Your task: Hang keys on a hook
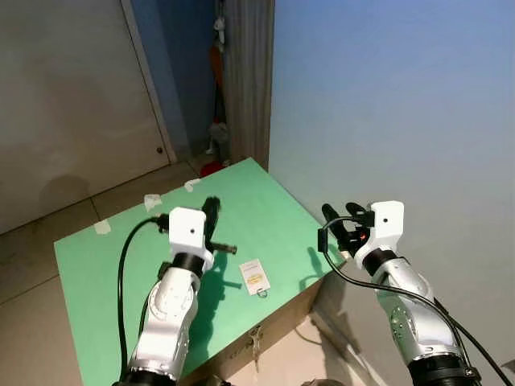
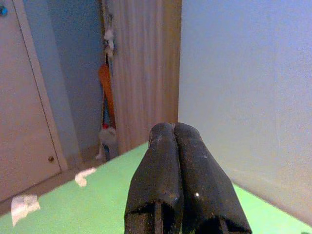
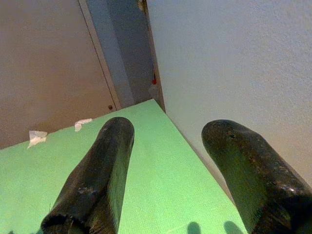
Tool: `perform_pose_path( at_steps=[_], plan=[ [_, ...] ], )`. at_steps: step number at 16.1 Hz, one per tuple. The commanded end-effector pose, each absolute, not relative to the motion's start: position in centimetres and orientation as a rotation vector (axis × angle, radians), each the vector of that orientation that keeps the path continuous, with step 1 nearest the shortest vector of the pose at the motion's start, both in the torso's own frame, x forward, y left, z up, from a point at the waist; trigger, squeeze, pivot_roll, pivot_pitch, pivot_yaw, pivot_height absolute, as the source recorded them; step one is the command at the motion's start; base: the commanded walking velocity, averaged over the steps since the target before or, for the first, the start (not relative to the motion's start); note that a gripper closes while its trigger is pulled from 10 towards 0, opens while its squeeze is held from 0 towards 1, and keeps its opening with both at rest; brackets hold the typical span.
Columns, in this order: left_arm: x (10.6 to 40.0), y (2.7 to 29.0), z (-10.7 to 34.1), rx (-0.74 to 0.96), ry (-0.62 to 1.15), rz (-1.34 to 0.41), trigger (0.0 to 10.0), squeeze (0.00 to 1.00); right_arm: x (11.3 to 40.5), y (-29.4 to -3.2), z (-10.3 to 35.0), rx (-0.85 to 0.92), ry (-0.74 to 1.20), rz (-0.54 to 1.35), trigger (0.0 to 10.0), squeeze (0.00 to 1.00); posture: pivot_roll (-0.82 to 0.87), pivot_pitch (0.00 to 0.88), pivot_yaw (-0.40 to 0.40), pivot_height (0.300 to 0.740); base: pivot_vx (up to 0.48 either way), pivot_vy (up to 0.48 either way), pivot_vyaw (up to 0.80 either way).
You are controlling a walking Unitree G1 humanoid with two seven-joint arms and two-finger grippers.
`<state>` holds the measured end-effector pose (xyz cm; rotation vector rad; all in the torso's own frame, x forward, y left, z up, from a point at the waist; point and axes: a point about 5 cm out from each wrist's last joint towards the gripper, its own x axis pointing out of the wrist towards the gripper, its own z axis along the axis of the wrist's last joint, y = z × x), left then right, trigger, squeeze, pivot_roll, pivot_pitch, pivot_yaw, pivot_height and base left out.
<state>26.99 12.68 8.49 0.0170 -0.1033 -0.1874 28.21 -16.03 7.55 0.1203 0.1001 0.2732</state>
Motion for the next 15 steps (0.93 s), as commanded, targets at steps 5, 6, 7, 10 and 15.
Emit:
perform_pose_path(
  at_steps=[5, 6, 7, 10, 15],
  plan=[
    [27.9, 13.0, 10.0, 0.042, -0.144, -0.189, 0.0, 0.00, 28.4, -15.2, 8.1, 0.078, 0.020, 0.262, 10.0, 0.00, -0.17, 0.000, 0.065, 0.740, -0.336, -0.264, 0.00],
    [28.0, 13.1, 10.0, 0.046, -0.144, -0.186, 0.0, 0.00, 28.4, -15.1, 8.0, 0.083, 0.022, 0.263, 10.0, 0.00, -0.17, 0.000, 0.066, 0.740, -0.341, -0.337, 0.00],
    [28.0, 13.2, 10.1, 0.046, -0.143, -0.183, 0.0, 0.00, 28.4, -15.1, 7.9, 0.083, 0.023, 0.262, 10.0, 0.00, -0.17, 0.000, 0.066, 0.740, -0.341, -0.337, 0.00],
    [28.0, 13.7, 10.2, 0.063, -0.146, -0.178, 0.0, 0.00, 28.5, -15.0, 7.7, 0.084, 0.025, 0.264, 10.0, 0.00, -0.16, 0.000, 0.069, 0.740, 0.000, -0.104, 0.00],
    [28.0, 13.5, 10.2, 0.077, -0.147, -0.200, 0.0, 0.00, 28.4, -14.3, 7.2, 0.067, 0.042, 0.288, 10.0, 0.00, -0.16, 0.000, 0.072, 0.740, 0.000, 0.000, -0.30]
  ],
)
